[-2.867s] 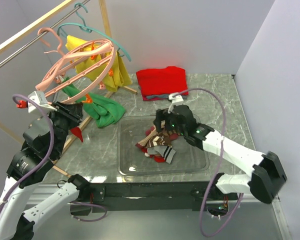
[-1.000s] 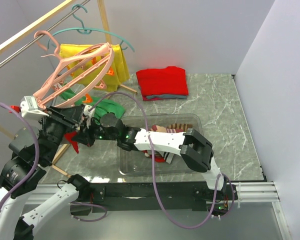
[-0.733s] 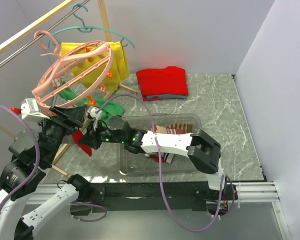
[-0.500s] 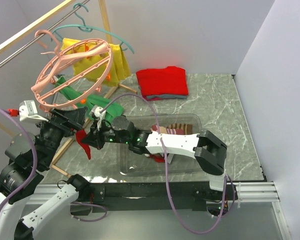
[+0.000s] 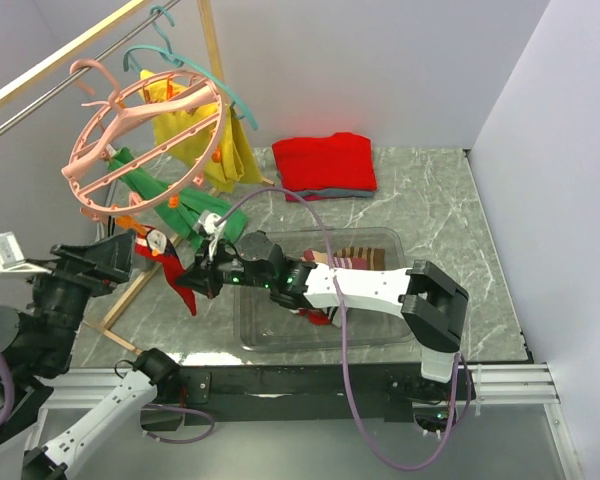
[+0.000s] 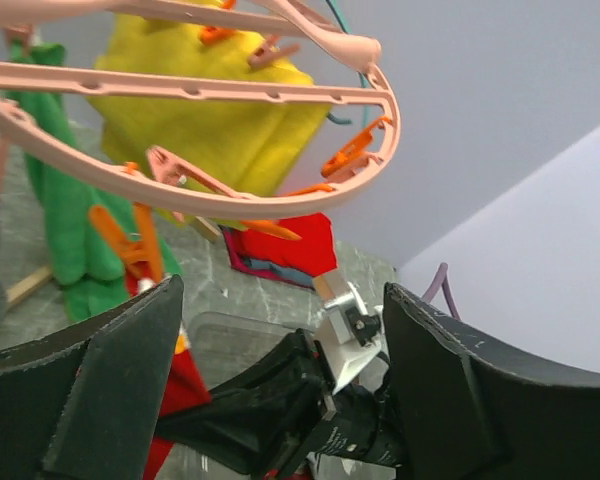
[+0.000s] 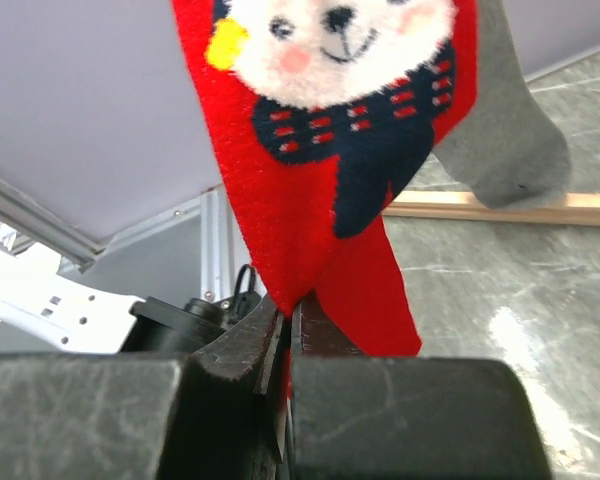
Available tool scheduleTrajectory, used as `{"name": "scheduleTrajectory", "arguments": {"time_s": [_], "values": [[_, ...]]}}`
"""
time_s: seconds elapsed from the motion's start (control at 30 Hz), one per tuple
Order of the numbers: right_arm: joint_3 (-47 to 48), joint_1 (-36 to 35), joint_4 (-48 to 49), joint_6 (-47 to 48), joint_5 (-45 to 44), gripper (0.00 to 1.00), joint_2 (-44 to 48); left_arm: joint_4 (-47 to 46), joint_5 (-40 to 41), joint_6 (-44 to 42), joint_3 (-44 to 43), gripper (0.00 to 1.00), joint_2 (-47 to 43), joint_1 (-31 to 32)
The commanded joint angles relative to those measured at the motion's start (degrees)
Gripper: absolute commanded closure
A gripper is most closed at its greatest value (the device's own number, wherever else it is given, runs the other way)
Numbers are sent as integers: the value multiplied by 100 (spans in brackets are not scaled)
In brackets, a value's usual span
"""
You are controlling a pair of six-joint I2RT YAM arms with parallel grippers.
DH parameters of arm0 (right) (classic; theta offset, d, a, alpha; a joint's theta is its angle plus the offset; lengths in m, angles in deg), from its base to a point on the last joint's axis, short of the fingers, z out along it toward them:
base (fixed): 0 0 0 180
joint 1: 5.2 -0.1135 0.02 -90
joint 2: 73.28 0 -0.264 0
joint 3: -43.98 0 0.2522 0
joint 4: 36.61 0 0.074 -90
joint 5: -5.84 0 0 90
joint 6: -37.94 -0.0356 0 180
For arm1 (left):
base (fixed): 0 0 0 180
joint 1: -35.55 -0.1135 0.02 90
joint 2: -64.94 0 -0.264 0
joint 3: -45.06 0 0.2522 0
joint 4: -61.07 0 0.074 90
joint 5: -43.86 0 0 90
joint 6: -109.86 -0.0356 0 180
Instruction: Remove the socks clipped to the hanger
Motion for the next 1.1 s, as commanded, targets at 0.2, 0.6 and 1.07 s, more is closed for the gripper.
{"name": "scheduleTrajectory", "arguments": {"time_s": [0.2, 0.6, 1.07], "values": [[-183, 121, 222, 76, 77, 100, 638, 1361, 1488, 664, -84, 22, 411, 14], [-367, 130, 187, 121, 51, 100, 919, 853, 1533, 955, 215, 33, 956, 14], [-403, 130, 169, 94, 1254, 100, 1183, -174, 1780, 771, 742, 50, 280, 14]]}}
